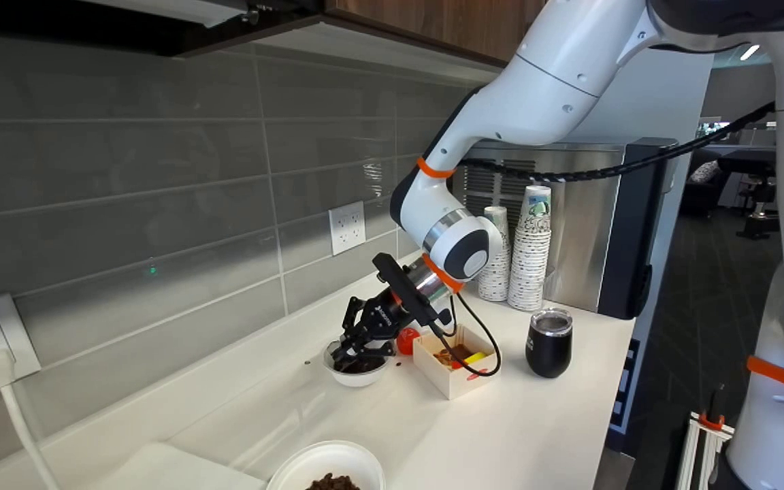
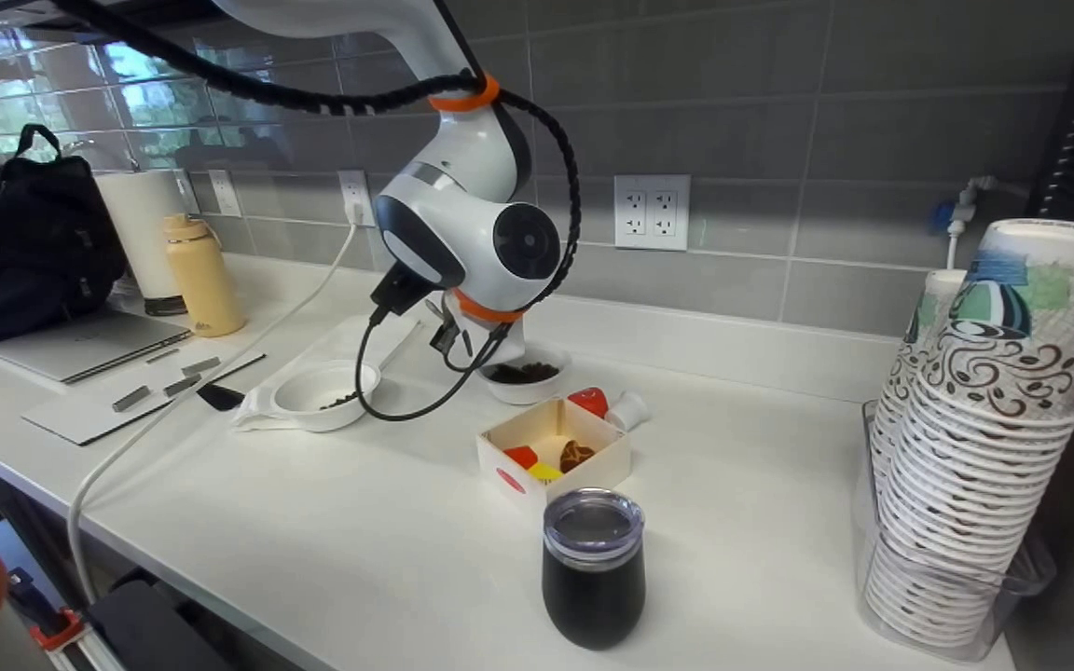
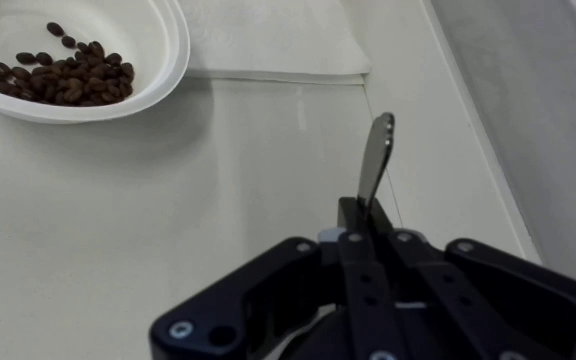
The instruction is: Stir the objects in the bowl using the silver spoon
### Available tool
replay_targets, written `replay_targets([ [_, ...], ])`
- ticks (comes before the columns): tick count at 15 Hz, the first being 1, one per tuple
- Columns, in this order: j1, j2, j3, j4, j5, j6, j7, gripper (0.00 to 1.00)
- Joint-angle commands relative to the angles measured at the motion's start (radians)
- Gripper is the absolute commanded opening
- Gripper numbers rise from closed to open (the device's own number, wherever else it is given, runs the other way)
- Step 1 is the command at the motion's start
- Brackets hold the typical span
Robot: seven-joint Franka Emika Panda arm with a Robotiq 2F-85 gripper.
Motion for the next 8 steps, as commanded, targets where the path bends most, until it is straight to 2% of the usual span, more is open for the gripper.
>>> replay_targets([
  [1, 0.003, -0.017, -0.002, -0.007, -0.026, 0.065, 0.059, 0.01],
  [8, 0.008, -0.044, 0.003, -0.011, -0.071, 0.154, 0.132, 0.01],
])
